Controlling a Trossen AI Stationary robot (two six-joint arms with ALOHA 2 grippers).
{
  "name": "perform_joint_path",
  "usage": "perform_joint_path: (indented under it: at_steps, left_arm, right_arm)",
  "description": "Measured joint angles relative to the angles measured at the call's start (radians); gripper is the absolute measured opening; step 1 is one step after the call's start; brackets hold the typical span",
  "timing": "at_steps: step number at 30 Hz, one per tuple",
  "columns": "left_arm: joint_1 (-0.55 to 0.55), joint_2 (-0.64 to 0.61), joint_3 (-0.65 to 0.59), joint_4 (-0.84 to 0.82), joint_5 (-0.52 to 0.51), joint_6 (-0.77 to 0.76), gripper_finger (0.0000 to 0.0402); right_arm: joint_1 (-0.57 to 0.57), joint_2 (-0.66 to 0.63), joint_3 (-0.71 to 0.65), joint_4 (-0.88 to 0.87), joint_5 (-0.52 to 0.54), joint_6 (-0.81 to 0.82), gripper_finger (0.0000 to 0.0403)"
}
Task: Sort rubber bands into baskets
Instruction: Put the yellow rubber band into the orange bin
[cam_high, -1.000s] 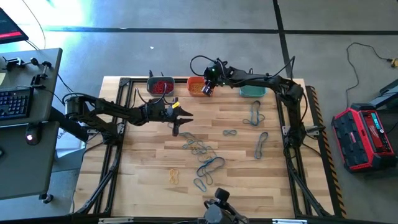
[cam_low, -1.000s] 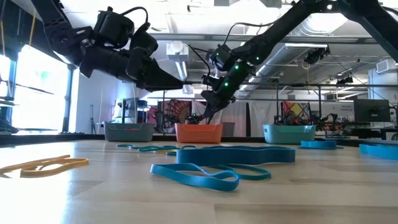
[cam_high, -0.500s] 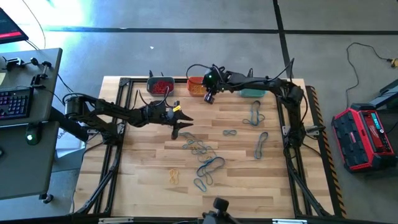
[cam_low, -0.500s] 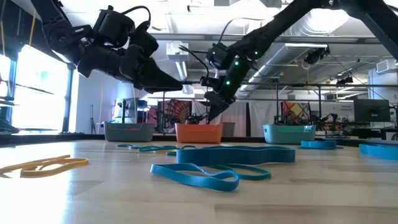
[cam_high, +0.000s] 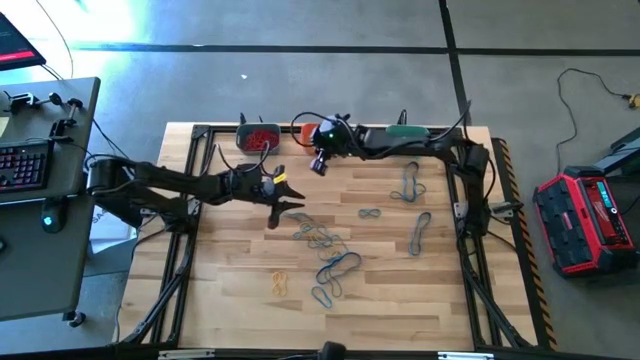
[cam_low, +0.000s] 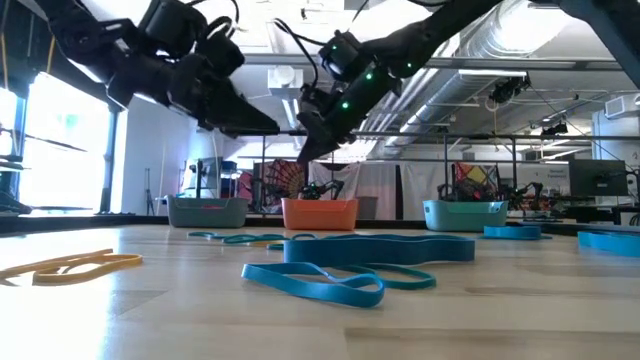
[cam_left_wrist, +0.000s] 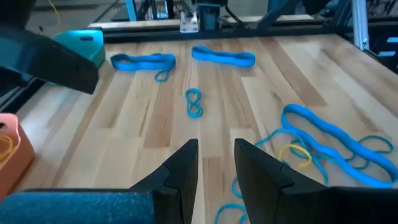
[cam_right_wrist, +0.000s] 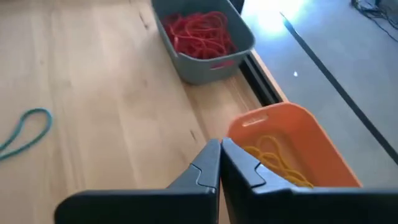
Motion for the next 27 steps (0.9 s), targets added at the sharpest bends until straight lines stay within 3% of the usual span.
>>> perform_joint_path:
  at_steps: [9, 17, 27]
  left_arm:
    - [-0.042, -0.065, -0.001, -0.114, -0.001, 0.009, 0.0097]
    - [-0.106, -0.081, -0.001, -0.284, -0.001, 0.008, 0.0097]
    - [-0.259, -0.073, -0.001, -0.474, -0.024, -0.113, 0.0097]
  right_arm:
    - [0.065, -0.03, -0.195, 0.238, 0.037, 0.103, 0.0]
    - [0.155, -0.13, -0.337, 0.252, 0.172, 0.152, 0.0]
    - [0.244, -0.24, -0.465, 0.257, 0.212, 0.203, 0.0]
